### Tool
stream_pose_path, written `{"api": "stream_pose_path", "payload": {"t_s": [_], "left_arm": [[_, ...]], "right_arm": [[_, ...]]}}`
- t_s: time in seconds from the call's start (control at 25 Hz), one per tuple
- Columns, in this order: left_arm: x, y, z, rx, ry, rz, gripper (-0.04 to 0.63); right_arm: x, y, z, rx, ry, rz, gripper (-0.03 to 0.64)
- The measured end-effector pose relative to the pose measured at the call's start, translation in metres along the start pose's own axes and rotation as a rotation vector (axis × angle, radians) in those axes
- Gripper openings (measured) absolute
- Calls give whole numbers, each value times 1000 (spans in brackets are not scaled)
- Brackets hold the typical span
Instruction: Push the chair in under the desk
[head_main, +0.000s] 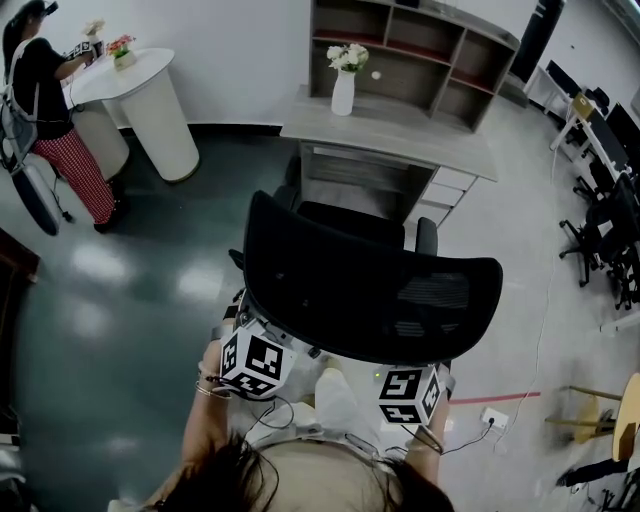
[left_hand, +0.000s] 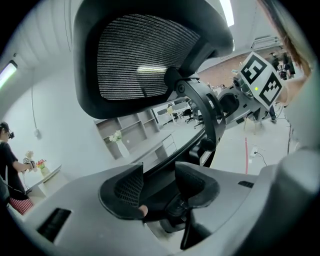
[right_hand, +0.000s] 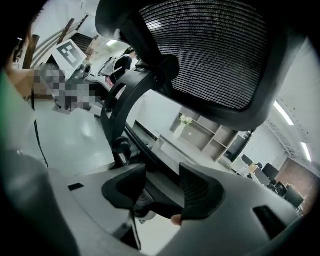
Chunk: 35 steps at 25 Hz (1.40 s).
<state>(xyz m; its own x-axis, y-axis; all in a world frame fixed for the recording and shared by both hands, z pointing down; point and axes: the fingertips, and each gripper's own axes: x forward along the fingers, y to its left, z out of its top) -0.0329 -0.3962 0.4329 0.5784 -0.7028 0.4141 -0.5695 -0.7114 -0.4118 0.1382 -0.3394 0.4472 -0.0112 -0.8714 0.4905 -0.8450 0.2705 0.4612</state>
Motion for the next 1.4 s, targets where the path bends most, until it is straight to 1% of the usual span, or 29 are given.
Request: {"api": "stream_pose_path", "payload": {"t_s": [0.52,0.64,0.88,1.4], "left_arm": [[21,17,5,-9,0,27,196],[26,19,7,-15,10,27,196],[37,24,12,-38,-2,31,198],[62,46,14,-38,4,21,198]], "right_arm": [[24,-16,10,-16,-16,23,209],[30,-21,11,-17,-18,32,209],[40,-28,14,-23,-23,43,209],[64,-39,26,-20,-50,46,201]]}}
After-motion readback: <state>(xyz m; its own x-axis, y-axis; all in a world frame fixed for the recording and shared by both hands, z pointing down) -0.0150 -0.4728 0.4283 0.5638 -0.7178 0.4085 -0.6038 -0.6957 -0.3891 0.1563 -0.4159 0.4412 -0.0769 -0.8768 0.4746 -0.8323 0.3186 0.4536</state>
